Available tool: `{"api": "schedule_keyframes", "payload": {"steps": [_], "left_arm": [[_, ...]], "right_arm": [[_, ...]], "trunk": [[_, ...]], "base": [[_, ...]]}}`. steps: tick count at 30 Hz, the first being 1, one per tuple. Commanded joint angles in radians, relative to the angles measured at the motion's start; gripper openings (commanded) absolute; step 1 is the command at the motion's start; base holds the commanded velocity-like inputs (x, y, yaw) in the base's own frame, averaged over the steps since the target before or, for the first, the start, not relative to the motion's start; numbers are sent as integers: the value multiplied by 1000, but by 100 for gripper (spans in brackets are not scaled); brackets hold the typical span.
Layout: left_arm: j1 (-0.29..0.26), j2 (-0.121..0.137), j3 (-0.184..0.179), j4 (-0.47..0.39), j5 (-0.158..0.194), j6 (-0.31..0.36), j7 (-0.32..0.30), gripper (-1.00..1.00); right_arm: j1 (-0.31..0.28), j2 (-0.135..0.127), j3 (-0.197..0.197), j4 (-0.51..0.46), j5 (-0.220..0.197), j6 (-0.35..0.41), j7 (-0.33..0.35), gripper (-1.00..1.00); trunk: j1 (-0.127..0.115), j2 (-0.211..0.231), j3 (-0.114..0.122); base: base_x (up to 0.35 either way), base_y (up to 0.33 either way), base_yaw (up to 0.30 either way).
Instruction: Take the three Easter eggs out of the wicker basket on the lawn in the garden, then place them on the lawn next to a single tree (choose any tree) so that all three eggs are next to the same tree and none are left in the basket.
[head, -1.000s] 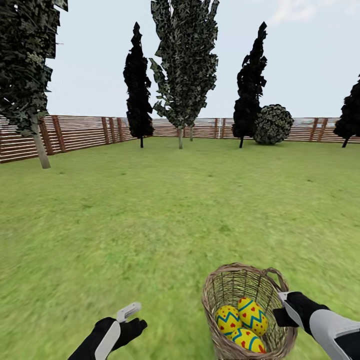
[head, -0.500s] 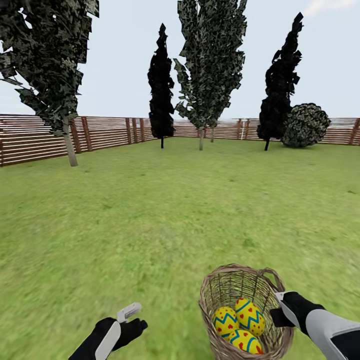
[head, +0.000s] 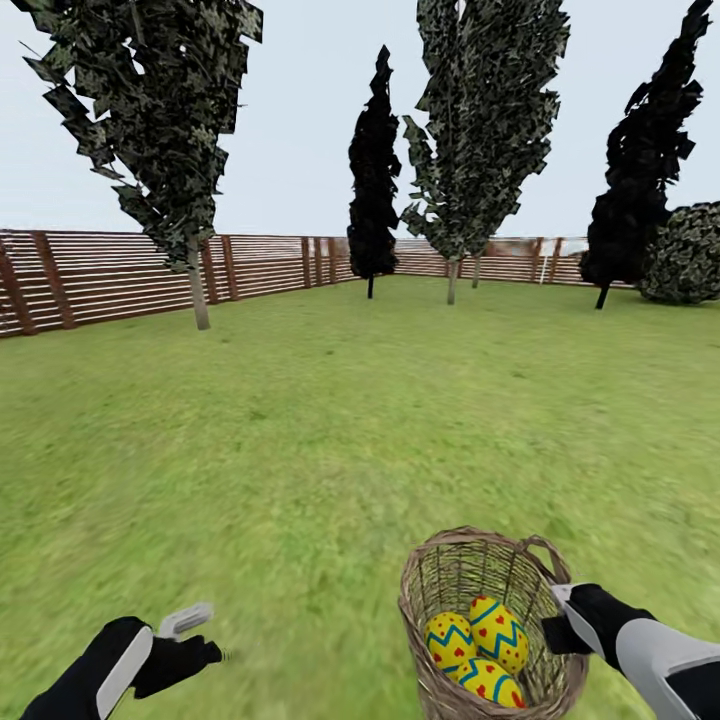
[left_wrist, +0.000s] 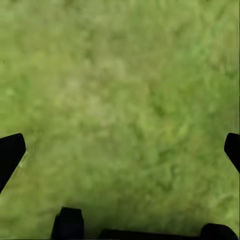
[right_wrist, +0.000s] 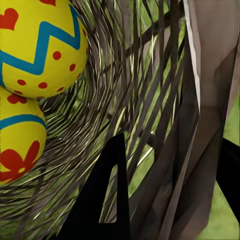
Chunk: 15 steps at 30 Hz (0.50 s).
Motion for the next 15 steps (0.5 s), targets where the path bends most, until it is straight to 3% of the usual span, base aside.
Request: {"api": "schedule_keyframes", "payload": {"steps": [1, 3, 6, 15], "left_arm": [[-1, -17, -4, 1, -18, 3, -2, 100], [-1, -48, -6, 7, -25, 3, -2, 100], [-1, -57, -6, 7, -24, 2, -2, 100], [-1, -59, -4, 7, -22, 1, -3, 100]], "right_arm": [[0, -3, -7, -4, -8, 5, 8, -100], [-1, -7, -7, -5, -13, 4, 10, -100], [0, -4, -7, -5, -11, 4, 9, -100], [-1, -2, -7, -5, -15, 2, 2, -100]], "trunk": [[-3, 7, 2], [-11, 21, 8], [-23, 42, 18], [-57, 105, 46]], "base": [[332, 0, 294], [332, 0, 294], [332, 0, 294], [332, 0, 294]]}}
